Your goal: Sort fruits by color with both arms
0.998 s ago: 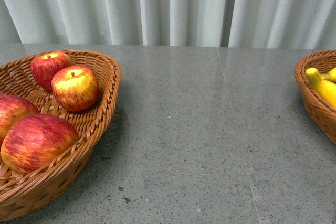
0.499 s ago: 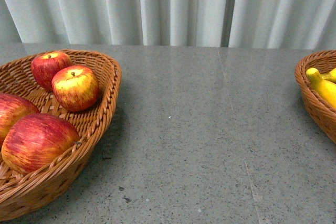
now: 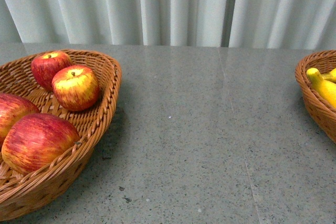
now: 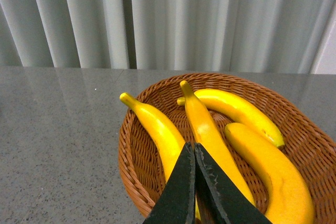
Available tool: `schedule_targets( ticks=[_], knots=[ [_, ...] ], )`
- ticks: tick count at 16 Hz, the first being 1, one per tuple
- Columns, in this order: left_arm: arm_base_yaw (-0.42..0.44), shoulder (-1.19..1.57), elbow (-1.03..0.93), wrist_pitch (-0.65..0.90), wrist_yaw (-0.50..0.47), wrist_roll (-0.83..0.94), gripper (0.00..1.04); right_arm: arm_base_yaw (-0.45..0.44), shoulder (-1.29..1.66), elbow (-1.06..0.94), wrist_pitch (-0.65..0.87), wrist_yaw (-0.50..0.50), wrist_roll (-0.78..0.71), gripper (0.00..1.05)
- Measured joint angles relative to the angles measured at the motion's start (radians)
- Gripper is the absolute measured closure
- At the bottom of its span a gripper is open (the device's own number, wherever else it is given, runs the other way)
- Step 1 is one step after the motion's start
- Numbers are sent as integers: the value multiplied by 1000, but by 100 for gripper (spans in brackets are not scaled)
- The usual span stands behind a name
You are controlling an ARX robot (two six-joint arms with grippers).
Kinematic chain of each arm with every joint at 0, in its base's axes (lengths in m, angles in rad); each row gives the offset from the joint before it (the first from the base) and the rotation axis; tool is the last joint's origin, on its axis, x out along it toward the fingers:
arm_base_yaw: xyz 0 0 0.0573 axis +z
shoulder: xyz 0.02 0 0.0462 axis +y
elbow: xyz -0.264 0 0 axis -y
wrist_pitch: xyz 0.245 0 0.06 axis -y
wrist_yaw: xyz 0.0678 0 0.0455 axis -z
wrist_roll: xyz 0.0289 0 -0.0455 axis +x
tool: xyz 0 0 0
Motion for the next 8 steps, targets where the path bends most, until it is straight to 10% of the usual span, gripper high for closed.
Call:
schedule_targets(
  ticks=[8],
  knots=[
    [0,0,0,-1,0,0,7,0,-213,1,-221,2,0,103]
  ],
)
